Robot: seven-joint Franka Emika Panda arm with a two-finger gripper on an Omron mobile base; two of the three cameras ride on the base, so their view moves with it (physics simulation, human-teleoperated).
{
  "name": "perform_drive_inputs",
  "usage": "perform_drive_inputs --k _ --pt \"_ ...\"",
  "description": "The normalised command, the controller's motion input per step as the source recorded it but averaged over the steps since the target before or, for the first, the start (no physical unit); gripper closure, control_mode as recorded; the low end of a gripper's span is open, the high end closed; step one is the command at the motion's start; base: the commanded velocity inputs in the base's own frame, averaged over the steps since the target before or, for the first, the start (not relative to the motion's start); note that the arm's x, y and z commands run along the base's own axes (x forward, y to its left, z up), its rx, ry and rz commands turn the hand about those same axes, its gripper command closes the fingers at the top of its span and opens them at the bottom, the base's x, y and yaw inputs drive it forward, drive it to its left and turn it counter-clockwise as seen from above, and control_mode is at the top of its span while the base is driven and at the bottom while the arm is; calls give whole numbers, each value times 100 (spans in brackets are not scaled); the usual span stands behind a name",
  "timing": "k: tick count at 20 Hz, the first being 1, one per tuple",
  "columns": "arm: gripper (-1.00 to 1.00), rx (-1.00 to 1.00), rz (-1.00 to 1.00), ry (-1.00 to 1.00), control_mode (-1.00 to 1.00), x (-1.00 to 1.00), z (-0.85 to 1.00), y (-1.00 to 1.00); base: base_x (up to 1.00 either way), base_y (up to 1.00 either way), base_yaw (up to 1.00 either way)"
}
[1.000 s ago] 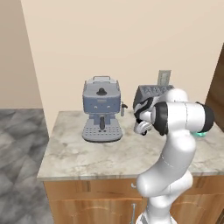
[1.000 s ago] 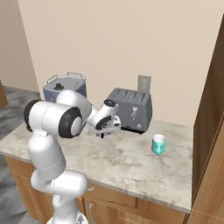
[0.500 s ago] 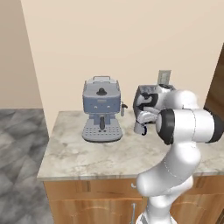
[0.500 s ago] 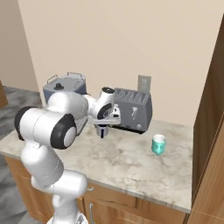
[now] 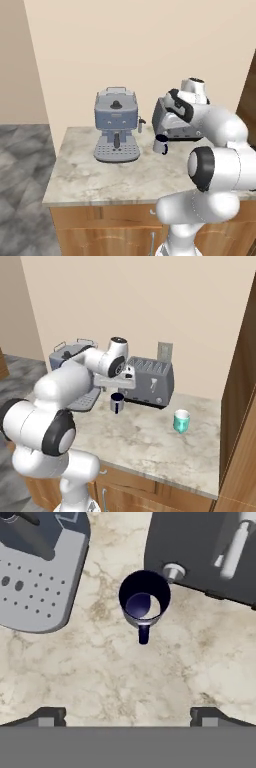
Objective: Clear the mugs and bowl far away from the sink.
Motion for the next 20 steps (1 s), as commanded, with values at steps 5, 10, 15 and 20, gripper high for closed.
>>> perform_drive_inputs --k 5,10,15,20 --pt "-100 0 -3 0 -100 -90 62 0 0 0 0" --pt "-100 0 -1 -9 -100 -86 41 4 0 0 0" --pt "-100 0 -5 -6 -100 -27 37 8 0 0 0" --pt "-100 -2 0 -13 -100 -25 29 30 0 0 0"
